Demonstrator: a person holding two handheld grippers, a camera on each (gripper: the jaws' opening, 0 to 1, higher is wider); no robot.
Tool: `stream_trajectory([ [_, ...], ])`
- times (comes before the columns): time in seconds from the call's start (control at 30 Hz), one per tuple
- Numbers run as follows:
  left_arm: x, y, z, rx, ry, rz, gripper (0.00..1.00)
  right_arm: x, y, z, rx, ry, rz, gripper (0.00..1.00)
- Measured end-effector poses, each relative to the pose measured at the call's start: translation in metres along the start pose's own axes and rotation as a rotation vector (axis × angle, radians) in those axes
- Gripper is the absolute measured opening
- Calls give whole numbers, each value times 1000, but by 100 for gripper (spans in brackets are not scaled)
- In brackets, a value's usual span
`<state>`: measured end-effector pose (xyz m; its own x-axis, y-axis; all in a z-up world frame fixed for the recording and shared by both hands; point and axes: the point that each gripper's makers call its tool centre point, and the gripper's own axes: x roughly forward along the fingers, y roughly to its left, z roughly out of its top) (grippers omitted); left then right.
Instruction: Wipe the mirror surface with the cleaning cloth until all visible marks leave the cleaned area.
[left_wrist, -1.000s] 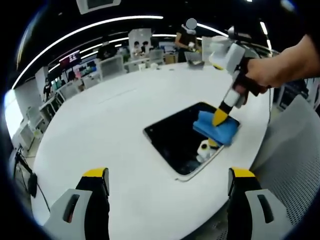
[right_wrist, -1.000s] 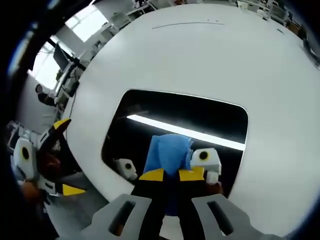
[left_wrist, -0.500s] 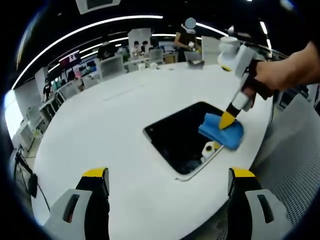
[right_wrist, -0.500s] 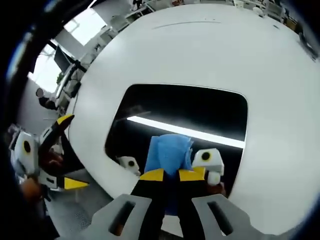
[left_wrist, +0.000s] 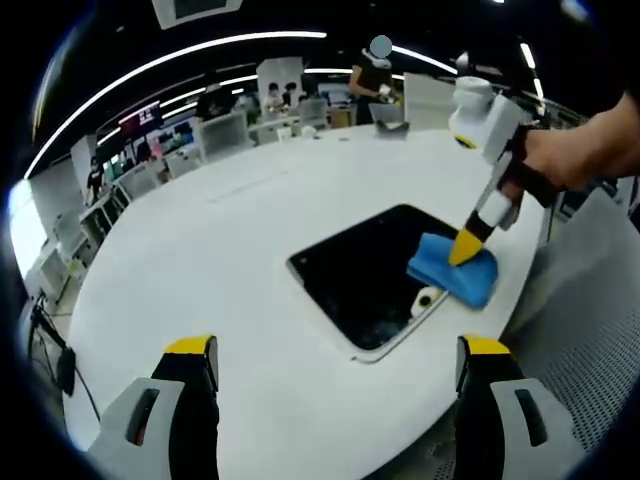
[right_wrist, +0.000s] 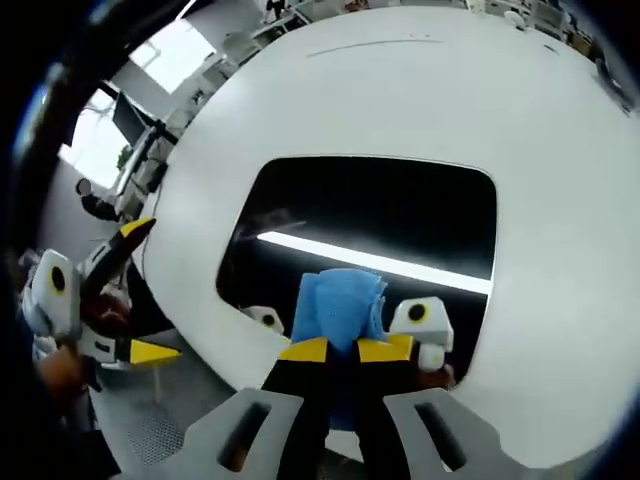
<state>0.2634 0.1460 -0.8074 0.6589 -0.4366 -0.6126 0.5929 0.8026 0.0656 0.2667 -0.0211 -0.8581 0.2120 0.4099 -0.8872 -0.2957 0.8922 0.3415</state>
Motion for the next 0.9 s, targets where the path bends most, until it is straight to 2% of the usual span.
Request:
stream_trajectory([
  [0.9, -1, 0, -1, 2, 6, 1, 99, -7, -5, -10, 20, 21, 29, 3],
])
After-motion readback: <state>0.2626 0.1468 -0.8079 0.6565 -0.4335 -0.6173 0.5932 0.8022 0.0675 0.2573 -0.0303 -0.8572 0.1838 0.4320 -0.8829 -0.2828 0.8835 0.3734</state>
